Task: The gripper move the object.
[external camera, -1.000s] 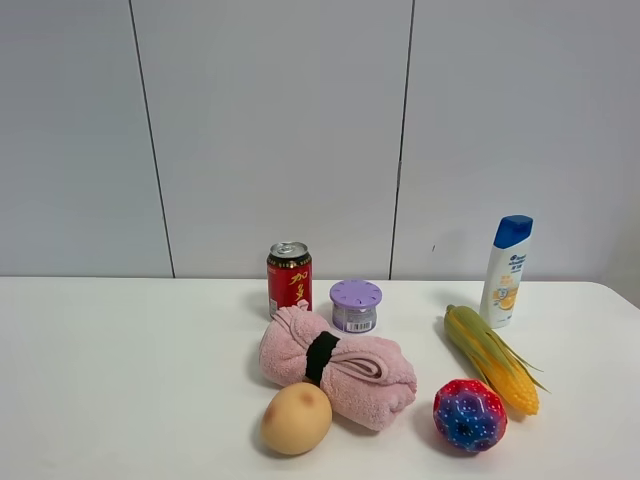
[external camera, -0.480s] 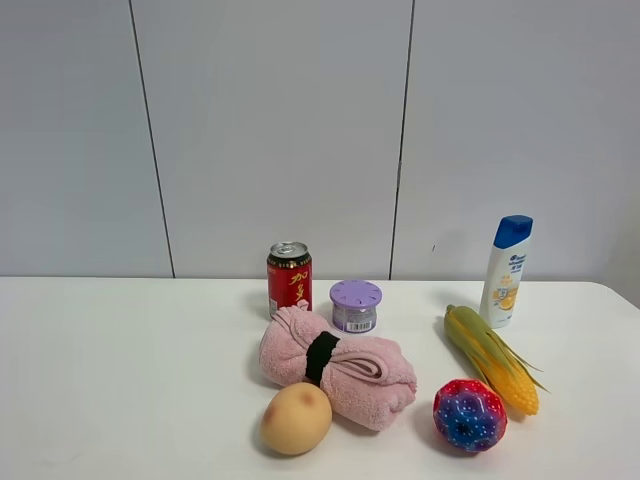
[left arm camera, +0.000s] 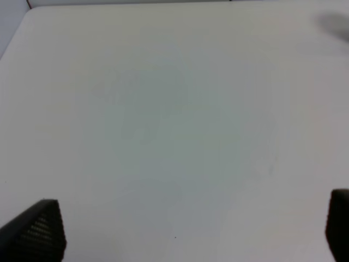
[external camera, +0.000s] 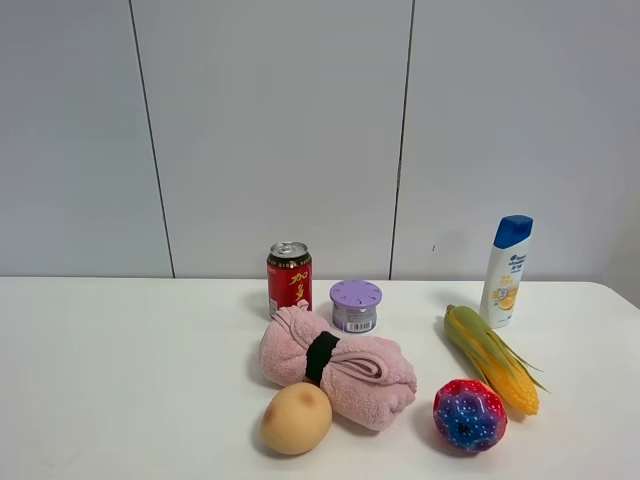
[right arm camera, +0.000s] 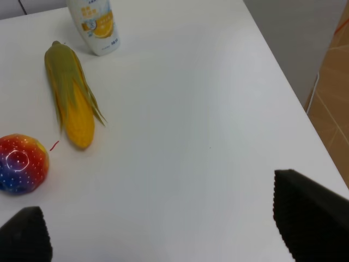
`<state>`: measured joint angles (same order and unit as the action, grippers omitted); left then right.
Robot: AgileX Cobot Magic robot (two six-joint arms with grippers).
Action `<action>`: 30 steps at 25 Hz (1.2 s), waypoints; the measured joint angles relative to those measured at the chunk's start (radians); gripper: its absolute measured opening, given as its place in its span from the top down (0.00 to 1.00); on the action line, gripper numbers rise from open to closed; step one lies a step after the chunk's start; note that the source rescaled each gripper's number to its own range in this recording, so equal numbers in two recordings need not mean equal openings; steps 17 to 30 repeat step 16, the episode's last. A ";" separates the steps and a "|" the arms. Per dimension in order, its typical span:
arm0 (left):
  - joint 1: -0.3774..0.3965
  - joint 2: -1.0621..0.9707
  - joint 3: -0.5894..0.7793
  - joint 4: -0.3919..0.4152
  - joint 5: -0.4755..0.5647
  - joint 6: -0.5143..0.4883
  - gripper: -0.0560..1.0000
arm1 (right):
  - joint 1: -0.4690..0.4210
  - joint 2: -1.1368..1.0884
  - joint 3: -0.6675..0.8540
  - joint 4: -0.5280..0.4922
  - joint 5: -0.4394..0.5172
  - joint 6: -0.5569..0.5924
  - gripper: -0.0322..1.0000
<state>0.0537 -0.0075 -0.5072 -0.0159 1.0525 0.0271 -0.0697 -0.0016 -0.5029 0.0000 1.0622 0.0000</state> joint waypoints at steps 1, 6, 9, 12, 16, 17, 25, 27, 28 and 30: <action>0.000 0.000 0.000 0.000 0.000 0.000 0.00 | 0.000 0.000 0.000 0.000 0.000 0.000 0.47; 0.000 0.000 0.000 0.000 0.000 0.000 0.00 | 0.000 0.000 0.000 0.000 0.000 0.000 0.47; 0.000 0.000 0.000 0.000 0.000 0.000 0.00 | 0.000 0.000 0.000 0.000 0.000 0.000 0.47; 0.000 0.000 0.000 0.000 0.000 0.000 0.00 | 0.000 0.000 0.000 0.000 0.000 0.000 0.47; 0.000 0.000 0.000 0.000 0.000 0.000 0.00 | 0.000 0.000 0.000 0.000 0.000 0.000 0.47; 0.000 0.000 0.000 0.000 0.000 0.000 0.00 | 0.000 0.000 0.000 0.000 0.000 0.000 0.47; 0.000 0.000 0.000 0.000 0.000 0.000 0.00 | 0.000 0.000 0.000 0.000 0.000 0.000 0.47; 0.000 0.000 0.000 0.000 0.000 0.000 0.00 | 0.000 0.000 0.000 0.000 0.000 0.000 0.47; 0.000 0.000 0.000 0.000 0.000 0.000 0.00 | 0.000 0.000 0.000 0.000 0.000 0.000 0.47; 0.000 0.000 0.000 0.000 0.000 0.000 0.00 | 0.000 0.000 0.000 0.000 0.000 0.000 0.47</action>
